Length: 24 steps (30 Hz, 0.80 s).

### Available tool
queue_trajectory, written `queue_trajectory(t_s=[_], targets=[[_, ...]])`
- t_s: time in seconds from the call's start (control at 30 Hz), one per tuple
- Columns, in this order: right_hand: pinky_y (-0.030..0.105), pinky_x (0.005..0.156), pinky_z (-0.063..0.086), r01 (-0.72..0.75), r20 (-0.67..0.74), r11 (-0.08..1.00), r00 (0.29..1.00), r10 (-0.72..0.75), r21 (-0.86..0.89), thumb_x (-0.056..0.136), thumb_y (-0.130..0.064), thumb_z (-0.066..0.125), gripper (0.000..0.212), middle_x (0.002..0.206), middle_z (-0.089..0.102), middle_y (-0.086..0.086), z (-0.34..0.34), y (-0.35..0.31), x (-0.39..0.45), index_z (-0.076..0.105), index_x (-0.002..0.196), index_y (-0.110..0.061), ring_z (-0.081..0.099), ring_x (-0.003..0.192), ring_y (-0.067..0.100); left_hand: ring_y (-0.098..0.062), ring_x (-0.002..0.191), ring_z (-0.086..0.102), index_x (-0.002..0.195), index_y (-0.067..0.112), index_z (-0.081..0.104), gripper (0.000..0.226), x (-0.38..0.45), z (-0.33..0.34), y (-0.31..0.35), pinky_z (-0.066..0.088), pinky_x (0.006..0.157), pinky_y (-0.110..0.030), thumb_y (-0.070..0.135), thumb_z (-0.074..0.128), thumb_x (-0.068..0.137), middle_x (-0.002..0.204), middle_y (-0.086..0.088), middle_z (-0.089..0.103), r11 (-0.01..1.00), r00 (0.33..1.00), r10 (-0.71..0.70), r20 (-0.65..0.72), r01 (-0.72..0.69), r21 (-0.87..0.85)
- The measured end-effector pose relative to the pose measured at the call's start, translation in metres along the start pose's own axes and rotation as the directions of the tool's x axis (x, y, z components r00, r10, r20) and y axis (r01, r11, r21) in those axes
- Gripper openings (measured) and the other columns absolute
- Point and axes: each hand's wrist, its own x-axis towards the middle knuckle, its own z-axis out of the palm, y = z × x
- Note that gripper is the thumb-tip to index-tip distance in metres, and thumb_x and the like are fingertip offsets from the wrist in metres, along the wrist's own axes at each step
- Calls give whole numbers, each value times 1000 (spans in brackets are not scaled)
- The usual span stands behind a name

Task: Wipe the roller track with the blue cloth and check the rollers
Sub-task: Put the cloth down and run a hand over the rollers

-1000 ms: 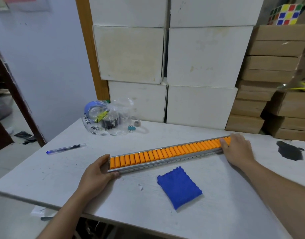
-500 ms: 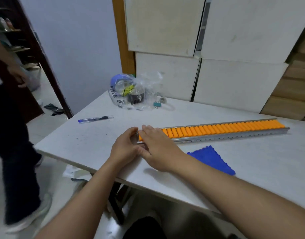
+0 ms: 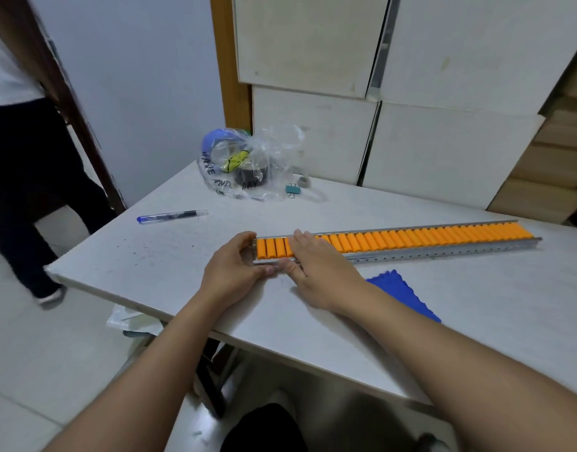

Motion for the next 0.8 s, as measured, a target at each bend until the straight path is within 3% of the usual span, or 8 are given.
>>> queue_trajectory(t_s=[0.1,0.23,0.37,0.43,0.57,0.7,0.8], targets=[[35,118,7,-34,-7,999,999,34,-11,99,-52,24,66,161,13,7,-4,18,-8,18,152,-11,9,149,21,-7,106,55,128,24,53,74,0,1,-1,42,95,-31,26,84,62,106,16,57,1000,1000,21,-17,-21,19],[37,119,8,-96,6,995,995,96,-15,99,-53,24,68,161,13,7,-11,42,-20,17,152,-12,9,149,21,-6,106,54,129,23,52,74,1,1,-1,41,96,-30,24,85,63,110,15,58,1000,1000,15,0,-15,-3],[42,109,30,-167,-21,985,986,167,-37,96,-57,24,65,142,41,11,-14,60,-25,38,136,-8,37,132,28,-12,117,54,131,24,50,78,1,1,-4,41,102,-39,28,85,62,124,7,60,1000,1000,12,1,-12,7],[43,109,30,-182,-34,983,983,181,-36,96,-57,26,64,142,41,11,-15,61,-25,38,136,-8,36,132,28,-13,117,54,131,25,50,77,1,1,-3,41,102,-39,27,85,62,122,8,60,1000,1000,7,0,-7,8],[38,120,12,-67,-89,998,994,67,-2,97,-53,30,68,159,19,9,-16,29,-21,24,149,-10,14,147,23,-11,116,53,131,24,50,77,0,1,-1,42,101,-37,28,85,62,119,11,59,1000,1000,15,5,-15,19],[38,116,12,133,-18,990,991,-132,36,99,-46,34,59,153,32,12,-13,-24,-1,34,144,-8,24,143,26,-5,112,54,130,28,50,72,-4,0,2,43,100,-34,43,72,63,121,14,59,1000,1000,18,20,-19,6],[39,118,7,182,22,982,983,-183,45,100,-47,30,60,156,27,12,-6,-43,15,35,144,-8,19,145,25,-3,106,61,121,41,51,51,-7,-2,0,49,94,-41,40,56,70,116,19,65,998,998,57,28,-58,9]])
